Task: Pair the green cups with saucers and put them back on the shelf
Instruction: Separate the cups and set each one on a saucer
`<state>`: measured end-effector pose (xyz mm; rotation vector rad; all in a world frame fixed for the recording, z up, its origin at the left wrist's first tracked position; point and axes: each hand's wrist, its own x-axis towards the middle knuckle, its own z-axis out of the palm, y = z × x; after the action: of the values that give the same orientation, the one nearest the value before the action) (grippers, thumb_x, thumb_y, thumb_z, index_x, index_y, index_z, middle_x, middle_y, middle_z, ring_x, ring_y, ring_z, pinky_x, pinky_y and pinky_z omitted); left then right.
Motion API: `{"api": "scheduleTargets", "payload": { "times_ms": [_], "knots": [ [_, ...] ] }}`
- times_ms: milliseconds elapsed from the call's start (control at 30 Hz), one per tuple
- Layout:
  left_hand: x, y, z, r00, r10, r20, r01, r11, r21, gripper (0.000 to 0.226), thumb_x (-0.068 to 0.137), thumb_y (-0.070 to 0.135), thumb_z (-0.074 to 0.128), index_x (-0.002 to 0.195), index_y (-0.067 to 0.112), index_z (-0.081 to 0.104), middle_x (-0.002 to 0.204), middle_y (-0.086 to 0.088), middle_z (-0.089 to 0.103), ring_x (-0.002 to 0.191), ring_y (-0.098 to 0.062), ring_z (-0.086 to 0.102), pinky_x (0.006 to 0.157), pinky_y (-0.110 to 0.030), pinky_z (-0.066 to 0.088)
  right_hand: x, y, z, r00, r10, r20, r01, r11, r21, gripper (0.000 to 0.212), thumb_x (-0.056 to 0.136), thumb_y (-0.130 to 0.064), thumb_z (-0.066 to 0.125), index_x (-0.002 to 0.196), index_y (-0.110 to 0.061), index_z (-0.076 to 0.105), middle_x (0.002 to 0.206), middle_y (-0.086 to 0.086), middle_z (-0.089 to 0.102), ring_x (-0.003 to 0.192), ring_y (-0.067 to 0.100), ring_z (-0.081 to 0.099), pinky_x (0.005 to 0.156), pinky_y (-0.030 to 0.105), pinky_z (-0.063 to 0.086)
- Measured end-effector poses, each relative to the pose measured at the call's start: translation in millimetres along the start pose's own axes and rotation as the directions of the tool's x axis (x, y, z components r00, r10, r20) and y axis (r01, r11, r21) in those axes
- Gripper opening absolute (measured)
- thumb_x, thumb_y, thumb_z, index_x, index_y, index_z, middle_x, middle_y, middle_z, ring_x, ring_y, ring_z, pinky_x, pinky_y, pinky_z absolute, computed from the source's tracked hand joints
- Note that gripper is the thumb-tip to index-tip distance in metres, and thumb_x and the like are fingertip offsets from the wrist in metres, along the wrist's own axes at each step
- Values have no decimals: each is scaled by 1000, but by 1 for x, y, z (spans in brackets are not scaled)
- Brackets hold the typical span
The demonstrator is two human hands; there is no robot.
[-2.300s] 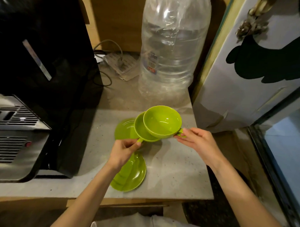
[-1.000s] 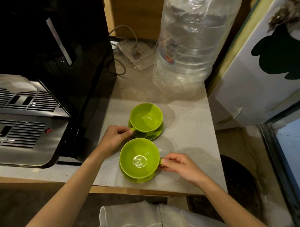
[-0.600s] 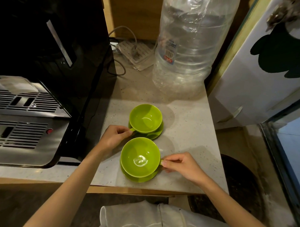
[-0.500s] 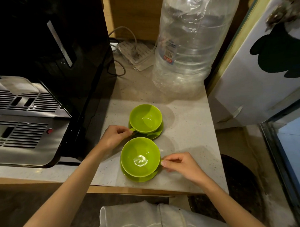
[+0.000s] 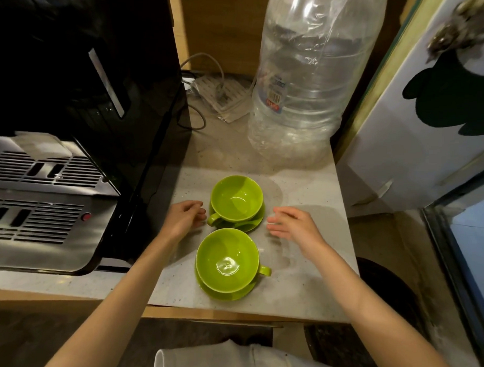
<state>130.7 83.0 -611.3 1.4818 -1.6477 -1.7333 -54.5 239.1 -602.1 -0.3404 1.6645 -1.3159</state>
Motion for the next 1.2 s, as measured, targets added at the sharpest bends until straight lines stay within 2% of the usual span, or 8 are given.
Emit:
{"api": "scheduleTargets", "payload": {
  "times_ms": [167, 267, 367, 600, 767, 900, 1033, 1200],
  "knots": [
    [20, 9, 7, 998, -61, 1, 61, 989, 137, 34, 90, 4, 50, 123, -2, 53, 104, -24, 63, 86, -29, 59, 68, -29, 51, 24, -13, 9, 987, 157, 30, -154, 985, -76, 42, 91, -5, 52, 132, -2, 42, 111, 30, 63, 99, 41, 65, 77, 36, 54],
    [25, 11, 8, 994, -104, 33, 97, 978, 187, 32, 87, 4, 55, 118, -3, 57, 94, -20, 63, 74, -27, 61, 58, -25, 54, 31, -11, 11, 983, 177, 49, -173, 982, -74, 37, 88, -5, 56, 124, 0, 49, 84, 20, 65, 68, 27, 70, 60, 29, 60],
    [28, 12, 9, 995, -93, 45, 81, 974, 211, 29, 84, 4, 59, 113, -2, 62, 91, -21, 64, 61, -18, 60, 41, -14, 52, 36, -6, 12, 984, 165, 64, -161, 985, -65, 35, 87, -6, 58, 121, 1, 52, 101, 30, 65, 48, 12, 68, 53, 22, 58],
    [34, 4, 11, 1000, -26, -5, 27, 971, 236, 27, 78, 4, 67, 105, -1, 67, 96, -22, 69, 63, -18, 62, 48, -18, 54, 44, 0, 14, 989, 146, 39, -141, 984, -106, 37, 86, 4, 56, 122, 3, 52, 113, 30, 63, 58, 18, 67, 59, 26, 59],
    [33, 7, 15, 998, 25, -50, -10, 959, 283, 23, 77, 7, 68, 100, 2, 70, 97, -18, 71, 74, -20, 62, 61, -25, 50, 49, -4, 16, 986, 168, 21, -162, 972, -168, 34, 86, 7, 53, 120, 3, 49, 111, 33, 63, 64, 24, 65, 50, 22, 57],
    [32, 23, 20, 1000, -24, 6, 23, 991, 131, 29, 79, 1, 65, 107, -4, 64, 97, -22, 67, 61, -19, 61, 44, -21, 54, 50, -14, 11, 988, 153, -9, -153, 977, -150, 30, 86, 9, 50, 115, 1, 50, 93, 26, 64, 59, 23, 64, 52, 24, 58],
    [26, 52, 27, 998, 0, 56, 1, 1000, -21, 32, 80, -8, 59, 111, -9, 59, 78, -10, 64, 41, -5, 63, 42, -18, 53, 45, -33, 3, 995, 104, -8, -104, 991, -87, 26, 86, 11, 47, 106, -4, 46, 73, 18, 62, 59, 24, 63, 50, 25, 57],
    [13, 97, 33, 992, 84, 91, -72, 989, -131, 30, 82, -5, 58, 112, -8, 59, 72, -8, 62, 40, -1, 62, 44, -14, 53, 28, -76, -12, 1000, -14, -17, 14, 999, -33, 27, 84, 15, 44, 104, -3, 46, 68, 18, 59, 36, 12, 61, 43, 22, 54]
  ]
}}
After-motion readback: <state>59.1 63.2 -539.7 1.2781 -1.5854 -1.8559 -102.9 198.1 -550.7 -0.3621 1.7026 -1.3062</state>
